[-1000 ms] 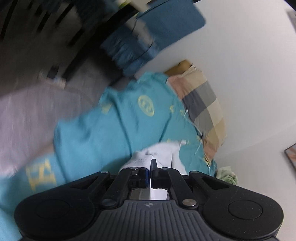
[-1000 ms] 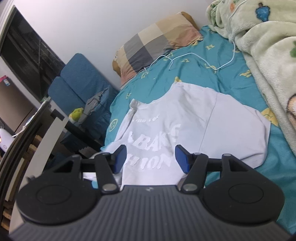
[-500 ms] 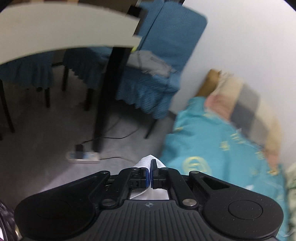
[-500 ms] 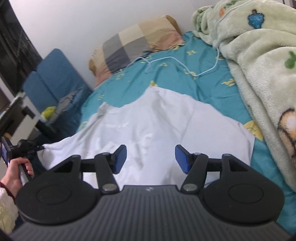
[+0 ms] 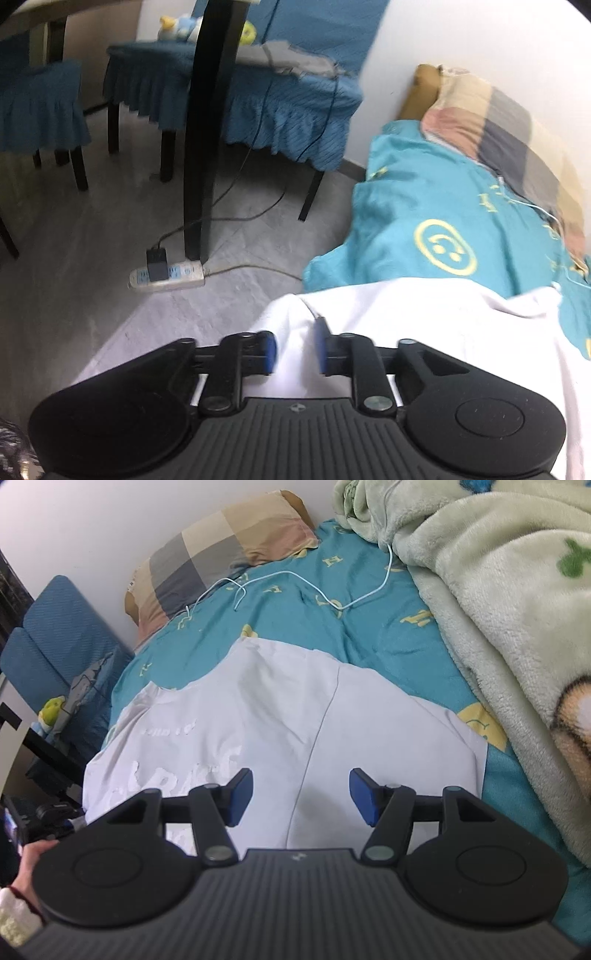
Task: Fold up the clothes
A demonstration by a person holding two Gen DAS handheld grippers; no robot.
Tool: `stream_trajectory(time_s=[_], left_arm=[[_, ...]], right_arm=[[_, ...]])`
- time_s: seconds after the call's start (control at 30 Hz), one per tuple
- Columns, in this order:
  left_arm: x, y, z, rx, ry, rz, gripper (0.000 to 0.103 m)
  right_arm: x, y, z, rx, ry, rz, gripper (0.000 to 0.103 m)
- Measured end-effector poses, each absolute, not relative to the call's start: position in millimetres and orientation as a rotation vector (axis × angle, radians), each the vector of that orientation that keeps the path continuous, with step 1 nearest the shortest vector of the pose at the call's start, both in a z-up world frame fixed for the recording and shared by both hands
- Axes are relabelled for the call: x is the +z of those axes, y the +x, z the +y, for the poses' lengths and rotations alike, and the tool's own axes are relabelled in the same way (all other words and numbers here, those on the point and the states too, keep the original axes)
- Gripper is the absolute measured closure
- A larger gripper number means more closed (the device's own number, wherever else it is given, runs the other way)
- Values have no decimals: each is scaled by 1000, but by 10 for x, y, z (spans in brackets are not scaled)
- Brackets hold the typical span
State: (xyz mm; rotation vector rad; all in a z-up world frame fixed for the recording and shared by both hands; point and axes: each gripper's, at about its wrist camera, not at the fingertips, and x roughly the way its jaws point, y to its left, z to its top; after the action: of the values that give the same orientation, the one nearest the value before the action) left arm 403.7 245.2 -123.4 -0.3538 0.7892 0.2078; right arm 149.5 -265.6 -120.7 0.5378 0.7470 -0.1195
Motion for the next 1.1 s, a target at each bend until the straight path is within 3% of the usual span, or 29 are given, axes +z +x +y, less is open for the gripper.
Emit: stream_trajectory(time_s=[0.07, 0.17, 0.53, 0.83, 1.1], left_arm=[[-1093, 3828, 2351, 188, -318, 773, 62], [-849, 3471, 2201, 149, -283, 745, 58], [-243, 2043, 970, -74, -233, 745, 52], [-471, 1172, 359, -140, -263, 772, 49], [-618, 1192, 521, -151, -340, 781, 49]], right_arm=[[-1181, 1469, -2667, -127, 531, 740, 42], [-1151, 1422, -2700, -141, 532, 732, 42], [-1126, 1182, -3042, -204, 633, 736, 42], [-1383, 983, -3342, -333, 829, 810, 42], [-1690, 1181, -3343, -354, 927, 832, 42]])
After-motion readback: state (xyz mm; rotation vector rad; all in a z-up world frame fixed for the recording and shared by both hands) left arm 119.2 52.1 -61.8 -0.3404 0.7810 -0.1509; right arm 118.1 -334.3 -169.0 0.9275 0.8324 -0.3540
